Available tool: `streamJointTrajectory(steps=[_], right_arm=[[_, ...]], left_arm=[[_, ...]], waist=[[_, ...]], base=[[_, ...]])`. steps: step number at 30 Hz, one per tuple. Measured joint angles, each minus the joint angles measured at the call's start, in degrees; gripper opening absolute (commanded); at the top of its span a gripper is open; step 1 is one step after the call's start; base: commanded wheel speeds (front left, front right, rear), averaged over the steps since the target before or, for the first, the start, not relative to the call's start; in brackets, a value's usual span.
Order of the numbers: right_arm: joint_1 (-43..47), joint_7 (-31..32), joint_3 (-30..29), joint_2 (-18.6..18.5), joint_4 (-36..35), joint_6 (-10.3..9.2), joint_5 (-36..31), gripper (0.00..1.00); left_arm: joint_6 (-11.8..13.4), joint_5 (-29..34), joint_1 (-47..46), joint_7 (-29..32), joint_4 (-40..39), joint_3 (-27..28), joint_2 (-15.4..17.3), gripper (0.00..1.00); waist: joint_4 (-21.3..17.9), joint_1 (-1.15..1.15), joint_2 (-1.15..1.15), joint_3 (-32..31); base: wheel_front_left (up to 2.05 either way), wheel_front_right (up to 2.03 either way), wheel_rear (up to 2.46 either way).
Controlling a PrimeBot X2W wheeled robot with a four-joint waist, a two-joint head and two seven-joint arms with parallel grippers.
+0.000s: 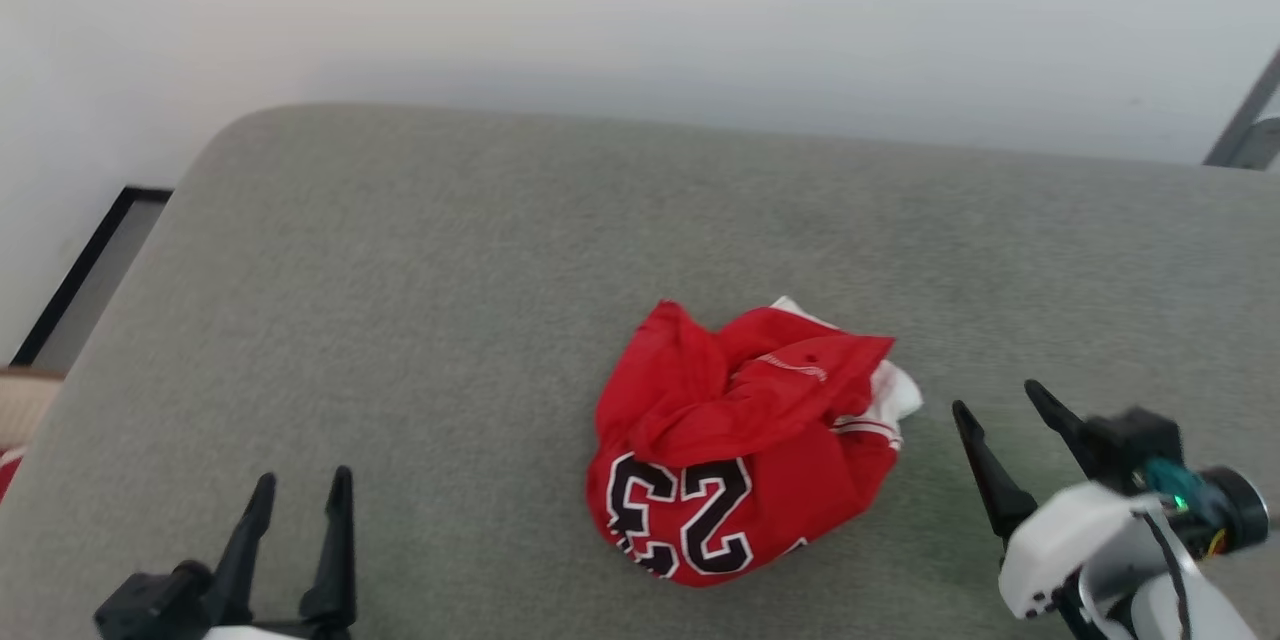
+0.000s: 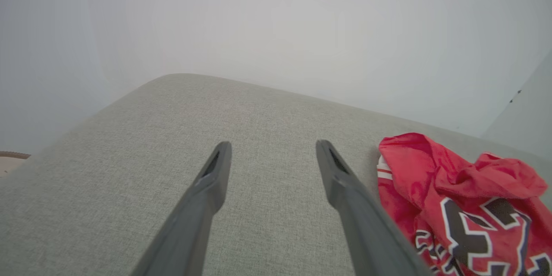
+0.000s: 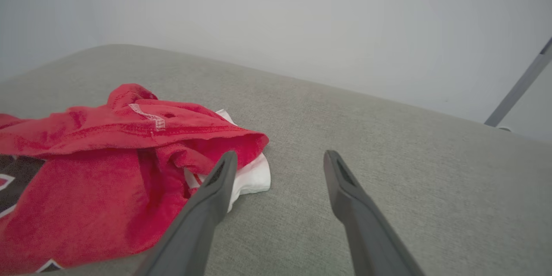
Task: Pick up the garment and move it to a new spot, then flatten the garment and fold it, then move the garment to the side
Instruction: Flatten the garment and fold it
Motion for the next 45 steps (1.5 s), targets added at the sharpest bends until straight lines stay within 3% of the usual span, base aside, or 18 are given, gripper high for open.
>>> streamJointTrajectory(steps=[20,21,22,29,33,40,45], right_arm=[[-17.31,33.64,18.70,-13.21,9.55,-0.01,10.53,1.00],[-18.39,35.46,20.43,-13.91,9.69,-0.02,11.21,0.42],[-19.44,37.07,21.38,-14.45,9.82,-0.01,11.78,0.00],[-22.74,41.63,23.52,-16.73,8.05,0.19,17.52,0.00],[-22.57,42.64,21.47,-19.47,6.16,0.15,19.35,0.00],[-16.49,45.50,6.87,-25.04,-1.48,0.14,21.86,0.00],[-8.14,48.19,-1.60,-23.85,-2.59,0.14,19.65,0.00]], left_arm=[[-0.59,-0.76,-7.49,0.00,2.36,-4.77,-3.31,1.00],[-0.60,-0.92,-7.83,0.00,2.52,-4.80,-3.47,1.00],[-0.60,-0.98,-8.10,0.00,2.57,-4.81,-3.56,1.00],[-0.75,-2.05,-8.30,0.00,2.88,-4.17,-3.75,1.00],[-0.75,-2.46,-8.28,0.00,2.60,-3.52,-3.56,1.00],[-0.75,-2.46,-8.00,-0.01,1.69,-2.56,-3.01,1.00],[-0.75,-2.45,-7.99,0.00,1.56,-2.48,-3.08,1.00]], waist=[[10.06,0.00,0.00,8.67],[10.44,0.00,0.00,9.06],[10.77,0.00,0.00,9.40],[10.46,0.00,0.00,10.21],[9.34,0.00,0.00,9.88],[5.76,0.00,0.00,8.85],[4.65,0.00,0.00,8.68]], base=[[0.00,0.00,0.00],[0.00,0.00,0.00],[0.00,0.00,0.00],[0.00,0.00,0.00],[0.00,0.00,0.00],[0.00,0.00,0.00],[0.00,0.00,0.00]])
